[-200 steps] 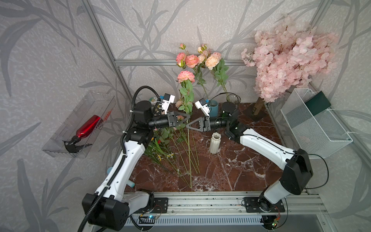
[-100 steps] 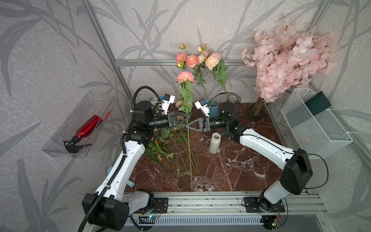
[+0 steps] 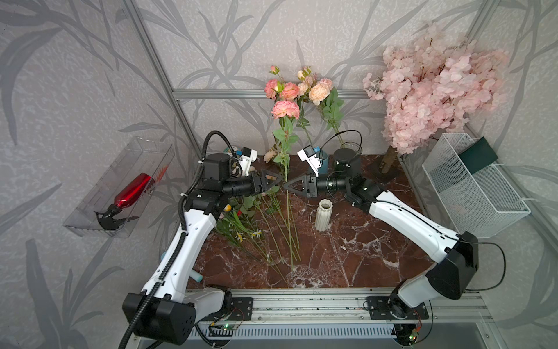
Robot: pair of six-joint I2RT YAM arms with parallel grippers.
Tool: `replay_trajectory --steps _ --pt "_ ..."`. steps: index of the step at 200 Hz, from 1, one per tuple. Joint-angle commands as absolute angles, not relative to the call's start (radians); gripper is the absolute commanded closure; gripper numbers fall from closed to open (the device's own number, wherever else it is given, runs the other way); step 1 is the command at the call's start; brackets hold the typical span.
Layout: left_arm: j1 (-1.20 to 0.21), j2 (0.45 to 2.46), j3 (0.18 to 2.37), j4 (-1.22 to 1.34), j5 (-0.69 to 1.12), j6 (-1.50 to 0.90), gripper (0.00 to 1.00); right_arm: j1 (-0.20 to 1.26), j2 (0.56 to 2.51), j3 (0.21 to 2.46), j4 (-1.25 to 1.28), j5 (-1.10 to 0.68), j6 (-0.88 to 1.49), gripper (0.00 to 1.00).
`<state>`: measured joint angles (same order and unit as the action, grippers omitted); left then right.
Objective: Place the pink flowers into the vase
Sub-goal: Pick up the flower at the center of the board.
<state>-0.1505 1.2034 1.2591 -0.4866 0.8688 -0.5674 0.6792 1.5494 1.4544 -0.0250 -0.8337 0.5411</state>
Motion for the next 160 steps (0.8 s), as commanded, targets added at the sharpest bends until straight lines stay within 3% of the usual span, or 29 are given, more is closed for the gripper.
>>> replay_trajectory --steps 1,31,91,160 --pt "-0.133 1.187 1.256 -0.63 0.697 -0.475 0.31 0.684 1.537 1.495 -0.064 -0.798 0.489 1.0" --pt "-0.092 1.177 1.235 -0.68 0.46 -0.459 0.31 0.704 1.537 1.54 -0.146 -0.736 0.418 1.0" --pt "-0.007 1.255 1.22 -0.733 0.242 -0.5 0.31 0.812 1.482 1.609 -0.316 -0.513 0.205 1.0" --pt "0.092 1.288 1.172 -0.685 0.363 -0.539 0.32 0.848 1.395 1.61 -0.216 -0.158 0.087 1.0"
